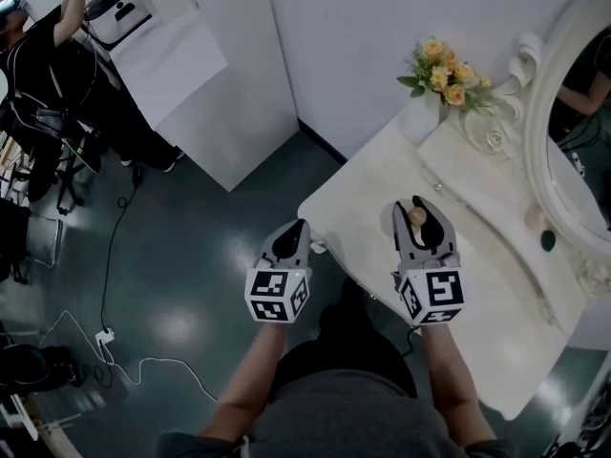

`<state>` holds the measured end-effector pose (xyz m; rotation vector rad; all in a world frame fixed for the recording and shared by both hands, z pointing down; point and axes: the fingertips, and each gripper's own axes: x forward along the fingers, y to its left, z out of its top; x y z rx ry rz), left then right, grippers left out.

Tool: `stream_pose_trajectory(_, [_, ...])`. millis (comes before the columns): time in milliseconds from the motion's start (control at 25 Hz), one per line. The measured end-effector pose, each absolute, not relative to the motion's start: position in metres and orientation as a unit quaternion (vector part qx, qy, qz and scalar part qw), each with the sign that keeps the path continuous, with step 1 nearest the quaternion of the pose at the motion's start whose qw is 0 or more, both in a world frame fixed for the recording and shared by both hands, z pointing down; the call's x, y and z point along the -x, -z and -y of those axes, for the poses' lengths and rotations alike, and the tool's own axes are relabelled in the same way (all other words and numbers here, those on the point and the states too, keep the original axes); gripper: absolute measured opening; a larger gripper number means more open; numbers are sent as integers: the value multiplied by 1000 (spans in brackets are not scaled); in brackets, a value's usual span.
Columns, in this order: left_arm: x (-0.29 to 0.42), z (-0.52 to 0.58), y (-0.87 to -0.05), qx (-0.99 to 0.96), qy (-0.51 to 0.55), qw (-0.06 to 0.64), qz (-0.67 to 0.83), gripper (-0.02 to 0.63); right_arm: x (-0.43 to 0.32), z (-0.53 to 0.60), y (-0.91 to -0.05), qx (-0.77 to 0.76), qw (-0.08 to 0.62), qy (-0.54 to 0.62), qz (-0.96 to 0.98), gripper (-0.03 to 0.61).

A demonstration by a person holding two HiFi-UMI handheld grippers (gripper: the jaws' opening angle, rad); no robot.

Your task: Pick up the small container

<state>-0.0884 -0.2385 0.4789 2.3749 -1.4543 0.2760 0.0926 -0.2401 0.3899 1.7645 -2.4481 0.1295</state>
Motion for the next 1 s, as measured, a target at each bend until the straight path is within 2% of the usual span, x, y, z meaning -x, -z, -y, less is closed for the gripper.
stream_pose_trajectory(1000, [92, 228, -468, -845, -82, 159, 504, 6, -94, 208, -349, -605, 17, -28, 796, 132])
